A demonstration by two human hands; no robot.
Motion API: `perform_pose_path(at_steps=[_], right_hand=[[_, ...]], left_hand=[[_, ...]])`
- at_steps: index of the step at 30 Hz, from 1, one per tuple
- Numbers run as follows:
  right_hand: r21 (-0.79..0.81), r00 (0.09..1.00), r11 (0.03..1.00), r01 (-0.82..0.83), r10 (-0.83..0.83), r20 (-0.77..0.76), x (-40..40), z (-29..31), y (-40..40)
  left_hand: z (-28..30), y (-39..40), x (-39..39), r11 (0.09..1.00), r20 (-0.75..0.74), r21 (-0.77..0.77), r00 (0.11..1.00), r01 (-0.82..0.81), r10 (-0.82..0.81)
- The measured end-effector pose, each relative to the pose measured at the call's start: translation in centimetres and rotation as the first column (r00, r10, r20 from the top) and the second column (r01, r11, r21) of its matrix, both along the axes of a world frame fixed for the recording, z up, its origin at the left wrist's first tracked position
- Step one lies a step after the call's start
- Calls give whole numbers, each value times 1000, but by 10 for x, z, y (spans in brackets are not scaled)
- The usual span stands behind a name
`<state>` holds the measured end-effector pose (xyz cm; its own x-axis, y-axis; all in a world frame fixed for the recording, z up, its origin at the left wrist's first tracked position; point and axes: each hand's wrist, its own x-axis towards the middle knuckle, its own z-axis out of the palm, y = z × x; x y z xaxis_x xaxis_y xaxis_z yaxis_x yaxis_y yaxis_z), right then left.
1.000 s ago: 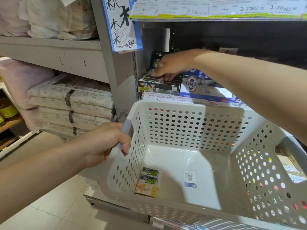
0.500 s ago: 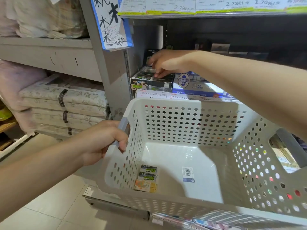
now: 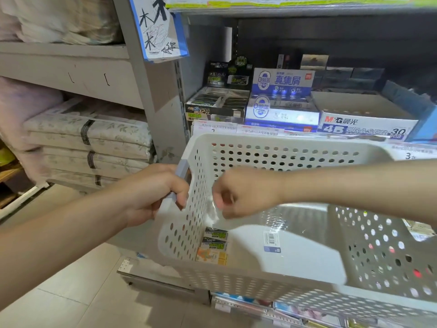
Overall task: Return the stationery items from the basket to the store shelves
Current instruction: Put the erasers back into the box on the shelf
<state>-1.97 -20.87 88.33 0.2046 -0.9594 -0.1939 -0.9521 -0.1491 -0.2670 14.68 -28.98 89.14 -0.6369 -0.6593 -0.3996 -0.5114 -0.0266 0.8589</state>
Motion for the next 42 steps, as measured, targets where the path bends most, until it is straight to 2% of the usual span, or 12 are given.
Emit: perform_pose_path(at_steps=[2,4,11,20,25,31,33,37,42], right_hand=[[141,986,990,-21,43,-159,2,-27,-3],[213,968,977,-8,61,-243,3,-48,-8],[257,967,966,-19,83,-241,3,-64,-18],[156,941,987,-38,88,-328,-8,-61,-26],[117,861,958,-261,286,-421,4,-66,-23],[108,778,938,-330,335,-531,6,-59,-23],[88,794,942,-323,320,-517,4,-45,-20],[-59,868,948,-314,261,-423,1,4,-12],[-302,974,937,-177,122,-192,-17,76,-4]], left_hand=[[0,2,-2,1000,5,-9,1000,-14,14],[0,4,-3,1000,3,-16,1000,-24,24],[1,10,0,999,-17,-11,999,-43,43],[1,8,2,1000,0,-10,1000,-19,19],[3,9,0,1000,-1,-12,1000,-4,4],[4,10,2,1000,-20,0,1000,6,-6],[5,11,2,1000,-33,2,999,7,-7],[8,10,7,1000,-38,2,999,-8,8],[11,5,14,1000,-44,16,999,-3,4]])
